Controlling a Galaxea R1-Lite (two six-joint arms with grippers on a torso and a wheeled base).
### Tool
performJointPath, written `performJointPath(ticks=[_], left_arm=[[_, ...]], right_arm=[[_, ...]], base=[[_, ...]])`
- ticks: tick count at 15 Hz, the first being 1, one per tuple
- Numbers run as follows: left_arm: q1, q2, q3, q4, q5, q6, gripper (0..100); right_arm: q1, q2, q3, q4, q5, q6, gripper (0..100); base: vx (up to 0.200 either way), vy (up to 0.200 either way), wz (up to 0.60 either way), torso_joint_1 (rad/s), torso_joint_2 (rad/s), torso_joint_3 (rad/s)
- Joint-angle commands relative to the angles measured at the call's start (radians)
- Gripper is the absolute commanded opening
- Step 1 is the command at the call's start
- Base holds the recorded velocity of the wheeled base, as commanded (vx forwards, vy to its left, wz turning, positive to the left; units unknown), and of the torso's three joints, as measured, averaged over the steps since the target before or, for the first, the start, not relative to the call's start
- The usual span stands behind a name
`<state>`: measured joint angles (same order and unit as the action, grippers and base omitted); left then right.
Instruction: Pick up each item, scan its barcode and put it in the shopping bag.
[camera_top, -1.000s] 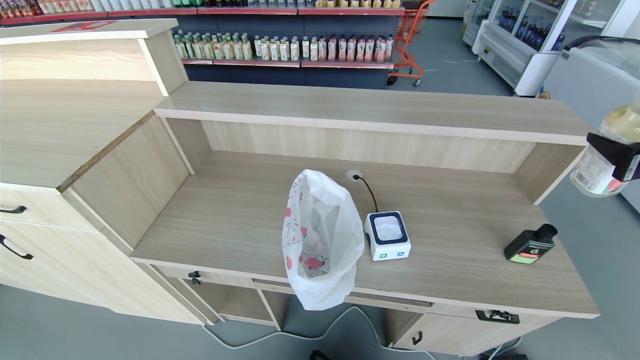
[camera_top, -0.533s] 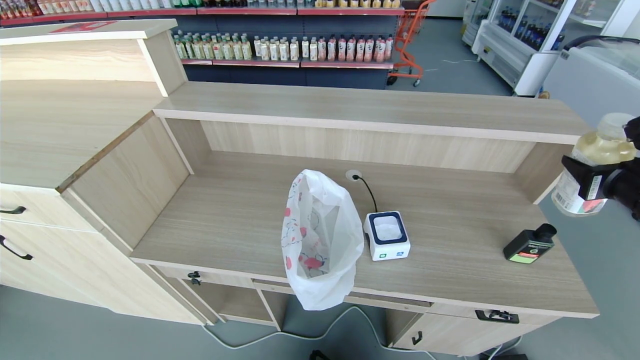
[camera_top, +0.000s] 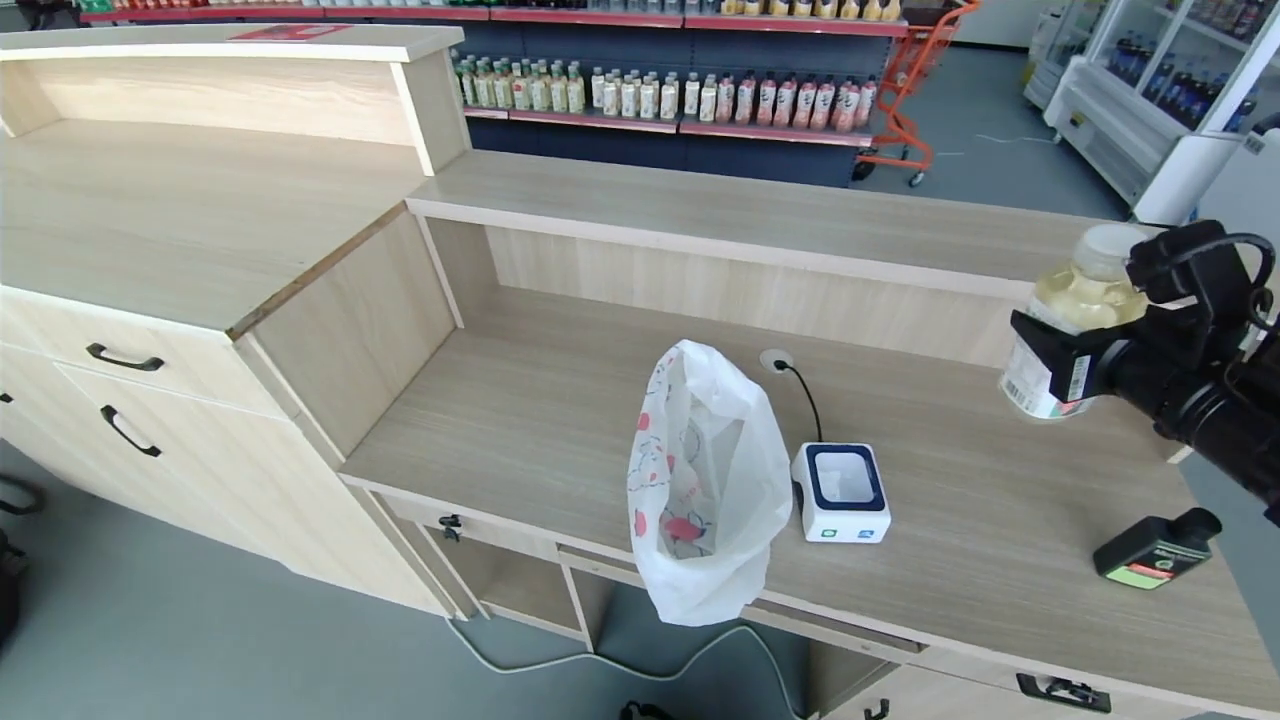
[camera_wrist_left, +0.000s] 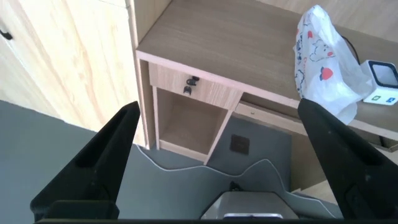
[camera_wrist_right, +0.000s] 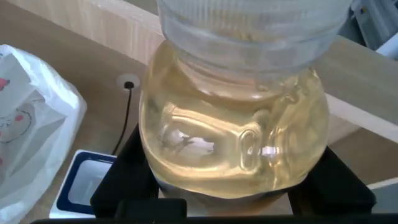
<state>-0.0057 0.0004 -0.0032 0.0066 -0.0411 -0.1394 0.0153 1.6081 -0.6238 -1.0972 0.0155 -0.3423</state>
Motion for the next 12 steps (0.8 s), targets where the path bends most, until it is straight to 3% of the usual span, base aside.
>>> performJointPath(ticks=[1, 4, 7, 12], left_arm=[[0.000, 0.000, 0.000, 0.001, 0.000, 0.000, 100], [0.000, 0.000, 0.000, 0.001, 0.000, 0.000, 100], [0.000, 0.000, 0.000, 0.001, 0.000, 0.000, 100], [0.000, 0.000, 0.000, 0.001, 0.000, 0.000, 100]], right_arm=[[0.081, 0.133, -0.007, -0.078, 0.000, -0.029, 0], [0.132, 0.223, -0.024, -0.165, 0.000, -0.046, 0], [0.147, 0.332, -0.030, -0.227, 0.182, 0.009, 0], [0.149, 0.538, -0.112, -0.311, 0.225, 0.121, 0]], base=[[0.000, 0.000, 0.60, 0.002, 0.00, -0.002], [0.000, 0.000, 0.60, -0.002, 0.00, 0.004], [0.000, 0.000, 0.00, 0.000, 0.00, 0.000], [0.000, 0.000, 0.00, 0.000, 0.00, 0.000]])
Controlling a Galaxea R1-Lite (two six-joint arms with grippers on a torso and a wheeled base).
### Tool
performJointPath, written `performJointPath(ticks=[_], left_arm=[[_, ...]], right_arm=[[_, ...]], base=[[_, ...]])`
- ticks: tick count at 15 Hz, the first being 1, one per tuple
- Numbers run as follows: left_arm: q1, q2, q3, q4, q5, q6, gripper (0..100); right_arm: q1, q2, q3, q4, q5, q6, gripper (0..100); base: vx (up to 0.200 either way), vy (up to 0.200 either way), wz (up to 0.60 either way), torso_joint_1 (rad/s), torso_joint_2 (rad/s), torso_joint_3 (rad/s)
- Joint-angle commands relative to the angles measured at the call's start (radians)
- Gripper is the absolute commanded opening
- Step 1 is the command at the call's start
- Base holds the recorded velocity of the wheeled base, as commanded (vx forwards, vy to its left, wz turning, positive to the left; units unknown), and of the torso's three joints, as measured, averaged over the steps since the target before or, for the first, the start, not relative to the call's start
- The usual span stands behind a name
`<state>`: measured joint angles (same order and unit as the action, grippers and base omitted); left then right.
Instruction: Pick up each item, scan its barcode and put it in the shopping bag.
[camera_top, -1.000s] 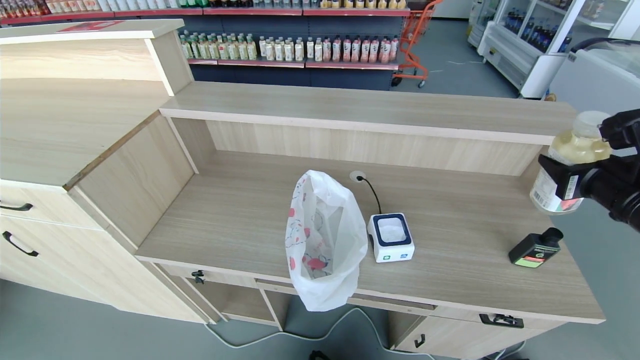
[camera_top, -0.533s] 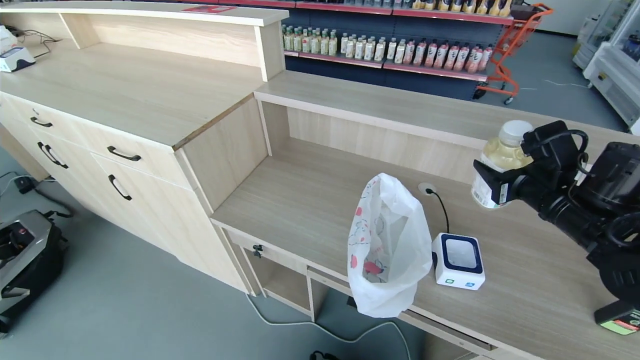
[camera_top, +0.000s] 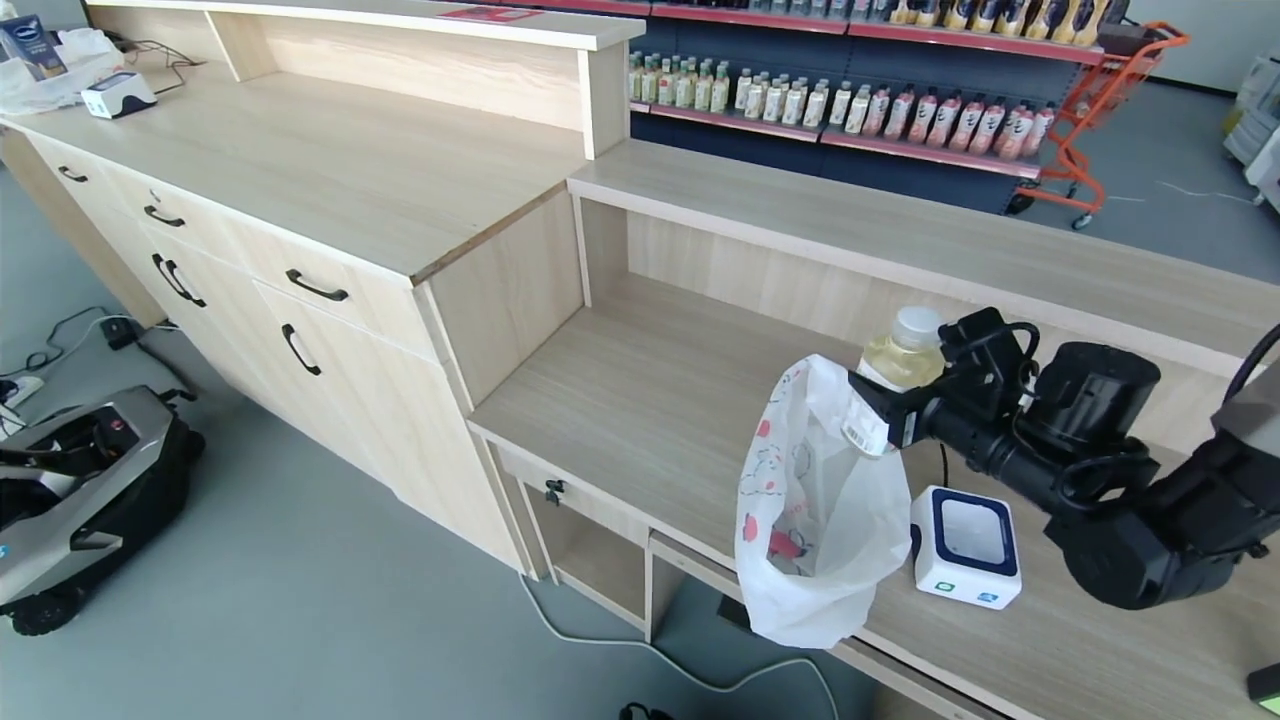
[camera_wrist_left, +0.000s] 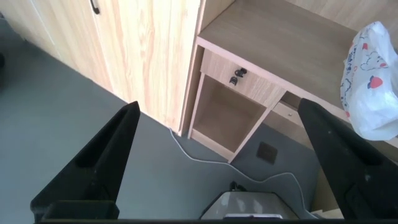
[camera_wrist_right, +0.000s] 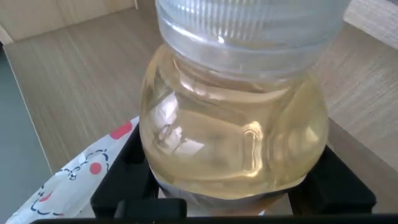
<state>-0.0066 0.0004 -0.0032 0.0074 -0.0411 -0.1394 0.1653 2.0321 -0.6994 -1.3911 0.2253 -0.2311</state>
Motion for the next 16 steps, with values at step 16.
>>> performJointPath(ticks=[16], left_arm=[[0.000, 0.000, 0.000, 0.000, 0.000, 0.000, 100]], right_arm=[[-0.006, 0.418, -0.284, -0.068, 0.071, -0.001, 0]], base=[[0.000, 0.000, 0.00, 0.000, 0.00, 0.000]])
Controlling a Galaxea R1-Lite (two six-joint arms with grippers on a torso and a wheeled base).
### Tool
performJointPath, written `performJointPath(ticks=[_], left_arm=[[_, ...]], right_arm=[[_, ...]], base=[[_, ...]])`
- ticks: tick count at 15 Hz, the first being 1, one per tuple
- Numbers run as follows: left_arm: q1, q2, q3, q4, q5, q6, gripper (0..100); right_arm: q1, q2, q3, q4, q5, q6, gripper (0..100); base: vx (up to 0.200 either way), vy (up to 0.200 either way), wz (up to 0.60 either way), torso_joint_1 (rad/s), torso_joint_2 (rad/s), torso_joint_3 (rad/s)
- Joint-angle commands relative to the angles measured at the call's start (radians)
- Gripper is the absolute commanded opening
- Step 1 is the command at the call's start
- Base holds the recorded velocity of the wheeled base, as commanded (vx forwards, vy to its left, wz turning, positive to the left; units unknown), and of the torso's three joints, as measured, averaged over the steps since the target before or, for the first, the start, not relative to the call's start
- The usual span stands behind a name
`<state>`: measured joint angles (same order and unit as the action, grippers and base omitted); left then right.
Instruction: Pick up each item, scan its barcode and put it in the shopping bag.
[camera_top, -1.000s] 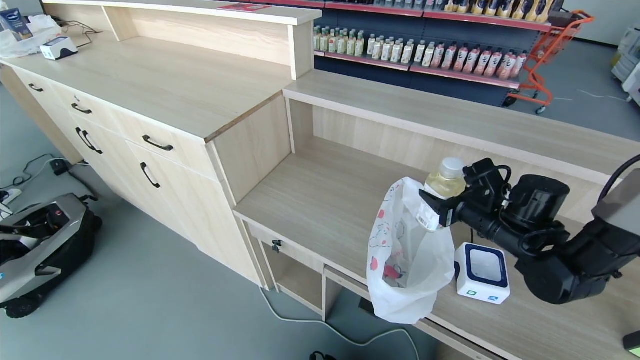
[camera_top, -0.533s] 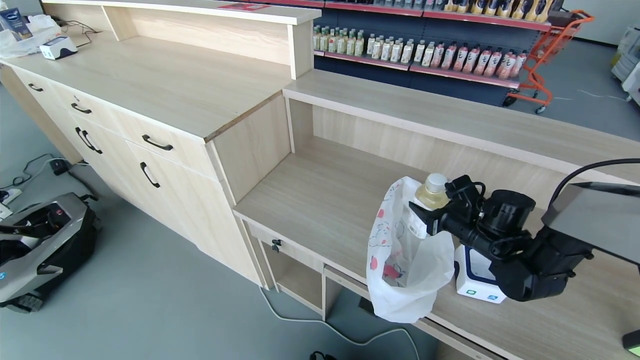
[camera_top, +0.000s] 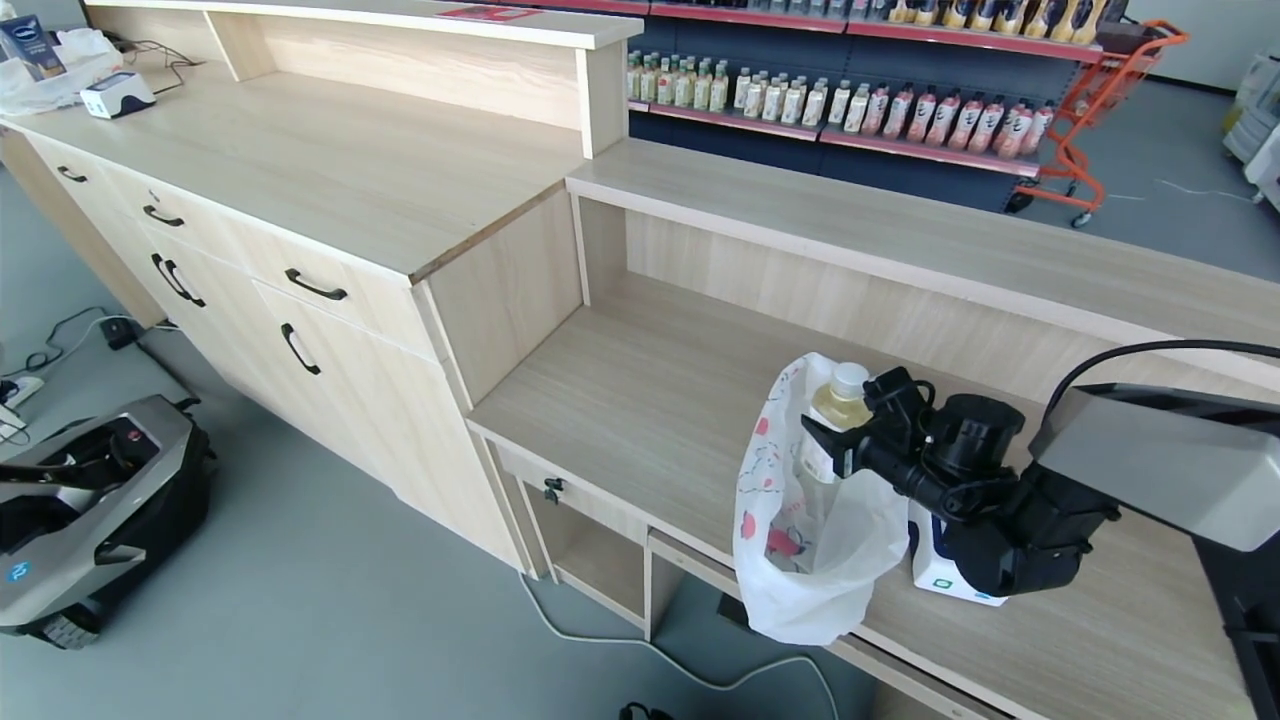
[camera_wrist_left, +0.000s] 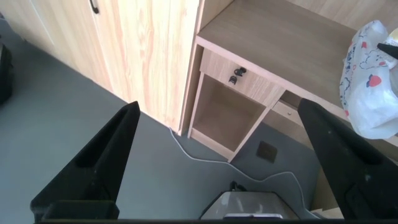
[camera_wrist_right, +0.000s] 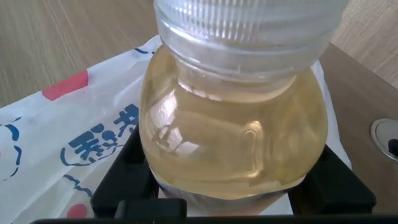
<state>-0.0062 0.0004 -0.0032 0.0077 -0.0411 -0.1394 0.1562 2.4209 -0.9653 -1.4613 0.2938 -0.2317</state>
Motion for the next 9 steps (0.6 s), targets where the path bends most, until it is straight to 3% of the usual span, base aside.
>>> performJointPath(ticks=[1, 9], left_arm=[[0.000, 0.000, 0.000, 0.000, 0.000, 0.000, 100], [0.000, 0.000, 0.000, -0.002, 0.000, 0.000, 100]], right_arm=[[0.008, 0.038, -0.047, 0.007, 0.013, 0.000, 0], [0.019, 0.099, -0.104, 0.022, 0.024, -0.014, 0]], base=[[0.000, 0.000, 0.00, 0.000, 0.00, 0.000], [0.000, 0.000, 0.00, 0.000, 0.00, 0.000]])
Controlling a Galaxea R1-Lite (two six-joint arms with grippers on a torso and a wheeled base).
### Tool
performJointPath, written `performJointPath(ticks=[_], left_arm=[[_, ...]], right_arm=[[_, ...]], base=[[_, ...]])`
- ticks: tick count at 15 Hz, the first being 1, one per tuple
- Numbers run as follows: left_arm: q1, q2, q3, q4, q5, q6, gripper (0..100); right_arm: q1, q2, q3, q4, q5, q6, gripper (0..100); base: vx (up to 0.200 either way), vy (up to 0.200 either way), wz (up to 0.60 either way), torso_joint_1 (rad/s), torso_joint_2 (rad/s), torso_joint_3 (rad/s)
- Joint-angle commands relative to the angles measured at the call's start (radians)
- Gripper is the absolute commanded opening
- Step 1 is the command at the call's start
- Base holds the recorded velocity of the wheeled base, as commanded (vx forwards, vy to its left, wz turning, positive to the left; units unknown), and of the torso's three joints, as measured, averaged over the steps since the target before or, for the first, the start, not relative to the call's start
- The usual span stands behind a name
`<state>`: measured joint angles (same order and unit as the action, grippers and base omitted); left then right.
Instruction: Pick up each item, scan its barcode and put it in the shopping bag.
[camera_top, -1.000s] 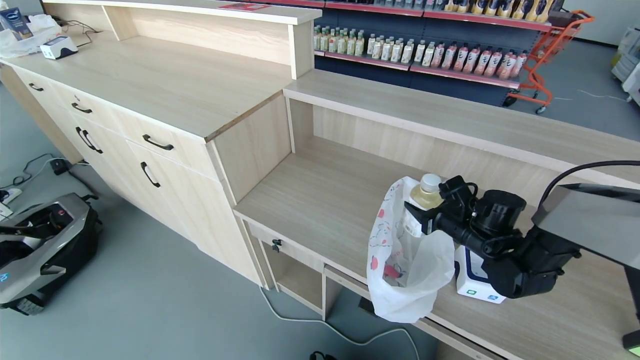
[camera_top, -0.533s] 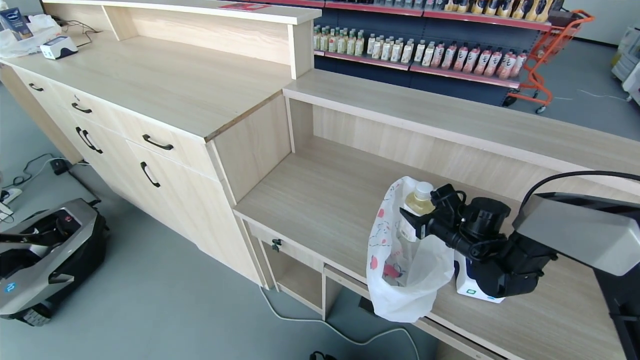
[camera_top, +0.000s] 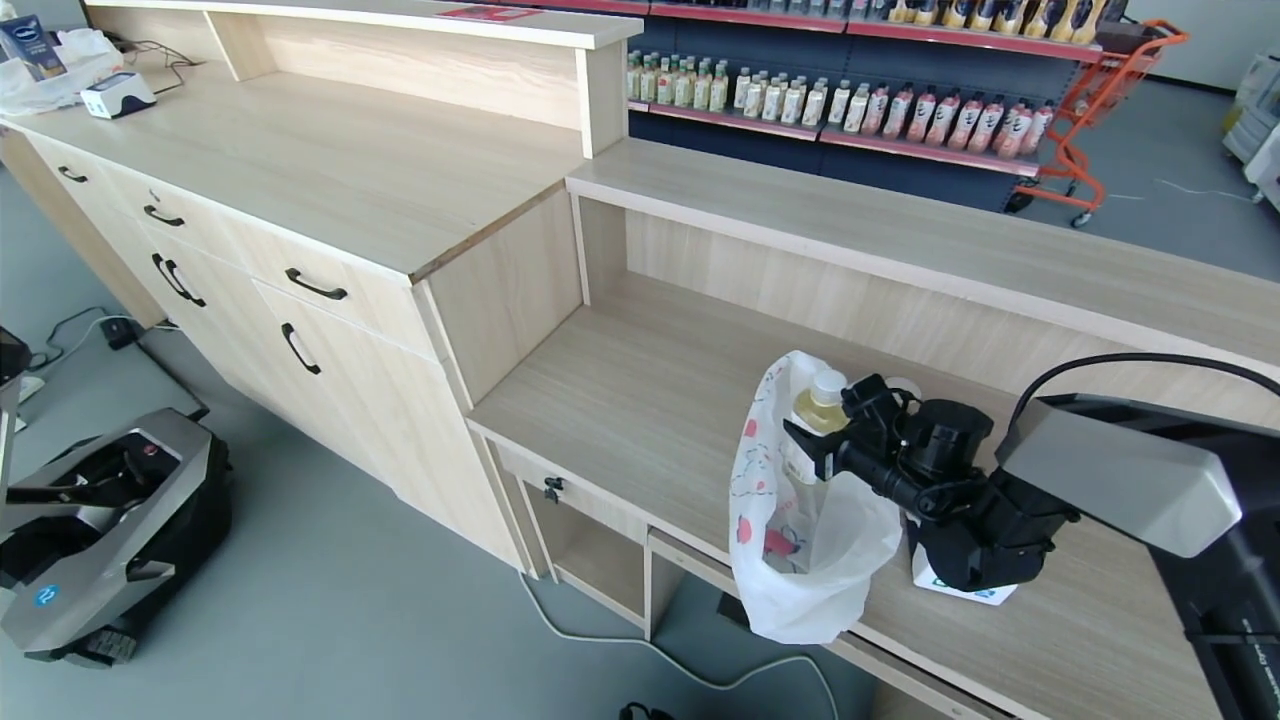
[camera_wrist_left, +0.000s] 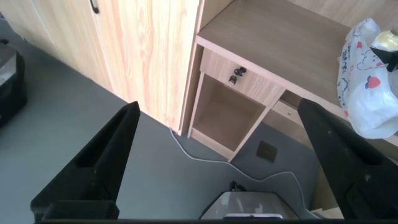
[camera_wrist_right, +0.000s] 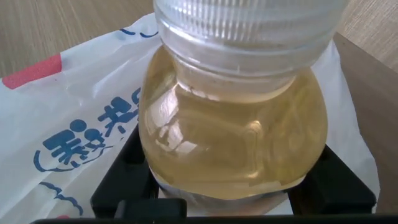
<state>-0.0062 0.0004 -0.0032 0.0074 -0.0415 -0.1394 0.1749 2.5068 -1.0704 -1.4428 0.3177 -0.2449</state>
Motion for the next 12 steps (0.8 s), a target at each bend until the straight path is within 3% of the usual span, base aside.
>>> performJointPath(ticks=[1, 5, 12], left_arm=[[0.000, 0.000, 0.000, 0.000, 0.000, 0.000, 100], [0.000, 0.000, 0.000, -0.001, 0.000, 0.000, 100], [0.000, 0.000, 0.000, 0.000, 0.000, 0.000, 100]], right_arm=[[-0.002, 0.009, 0.001, 0.004, 0.000, -0.002, 100], [-0.009, -0.066, 0.049, 0.033, -0.002, -0.005, 100], [-0.064, -0.729, 0.471, 0.312, -0.006, -0.008, 100]], base=[[0.000, 0.000, 0.00, 0.000, 0.00, 0.000], [0.000, 0.000, 0.00, 0.000, 0.00, 0.000], [0.000, 0.000, 0.00, 0.000, 0.00, 0.000]])
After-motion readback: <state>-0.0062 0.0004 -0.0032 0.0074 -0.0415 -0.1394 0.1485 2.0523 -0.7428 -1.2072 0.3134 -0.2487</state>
